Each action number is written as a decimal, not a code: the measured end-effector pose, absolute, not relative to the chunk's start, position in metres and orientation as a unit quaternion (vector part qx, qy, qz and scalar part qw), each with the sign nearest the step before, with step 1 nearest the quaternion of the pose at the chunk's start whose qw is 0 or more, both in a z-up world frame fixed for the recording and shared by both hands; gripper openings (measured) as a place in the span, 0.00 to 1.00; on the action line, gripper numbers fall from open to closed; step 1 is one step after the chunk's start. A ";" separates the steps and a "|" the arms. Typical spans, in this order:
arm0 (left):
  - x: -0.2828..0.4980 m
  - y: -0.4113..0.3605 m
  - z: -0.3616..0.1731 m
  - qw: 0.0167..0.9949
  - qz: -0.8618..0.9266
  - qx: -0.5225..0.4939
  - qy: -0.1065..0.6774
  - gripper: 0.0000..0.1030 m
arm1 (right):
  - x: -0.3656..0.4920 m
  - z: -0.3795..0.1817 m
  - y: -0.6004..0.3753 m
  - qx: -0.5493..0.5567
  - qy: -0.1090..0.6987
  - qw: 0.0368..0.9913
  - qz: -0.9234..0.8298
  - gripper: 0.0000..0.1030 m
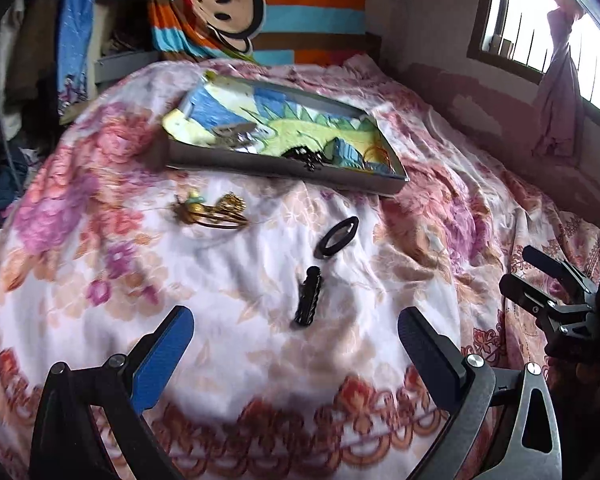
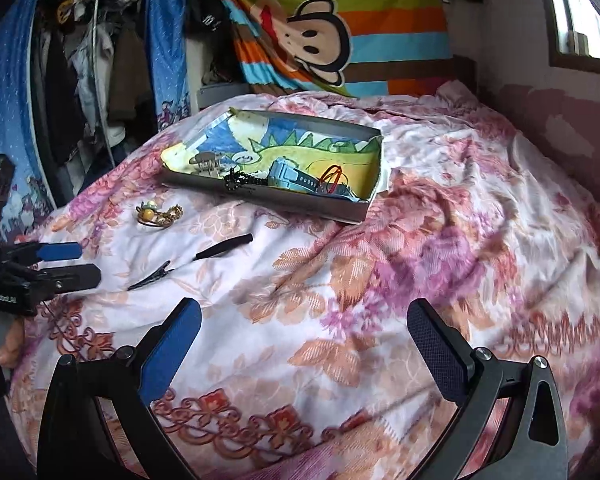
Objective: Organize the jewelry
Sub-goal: 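Move both grippers toward the black hair clip and black hair tie, then close the left gripper on the black hair clip while the right gripper closes on the black hair tie, then carry the clip into the tray with the left gripper while the right gripper carries the hair tie there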
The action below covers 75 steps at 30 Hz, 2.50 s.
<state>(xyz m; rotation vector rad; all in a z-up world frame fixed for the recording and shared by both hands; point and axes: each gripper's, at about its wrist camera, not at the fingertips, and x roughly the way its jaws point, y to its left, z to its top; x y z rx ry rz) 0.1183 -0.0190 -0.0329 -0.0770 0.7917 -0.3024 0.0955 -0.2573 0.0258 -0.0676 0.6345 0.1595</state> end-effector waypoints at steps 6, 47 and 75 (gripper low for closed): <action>0.149 -0.032 -0.049 0.889 -0.162 0.011 0.428 0.91 | 0.129 0.030 -0.253 -0.104 0.302 0.943 0.093 0.98; 0.187 0.019 -0.092 0.866 -0.127 -0.174 0.450 0.10 | 0.241 -0.051 -0.186 0.037 0.414 0.877 0.240 0.27; 0.184 0.011 -0.079 0.884 -0.133 -0.149 0.424 0.09 | 0.230 -0.039 -0.188 0.031 0.373 0.896 0.240 0.06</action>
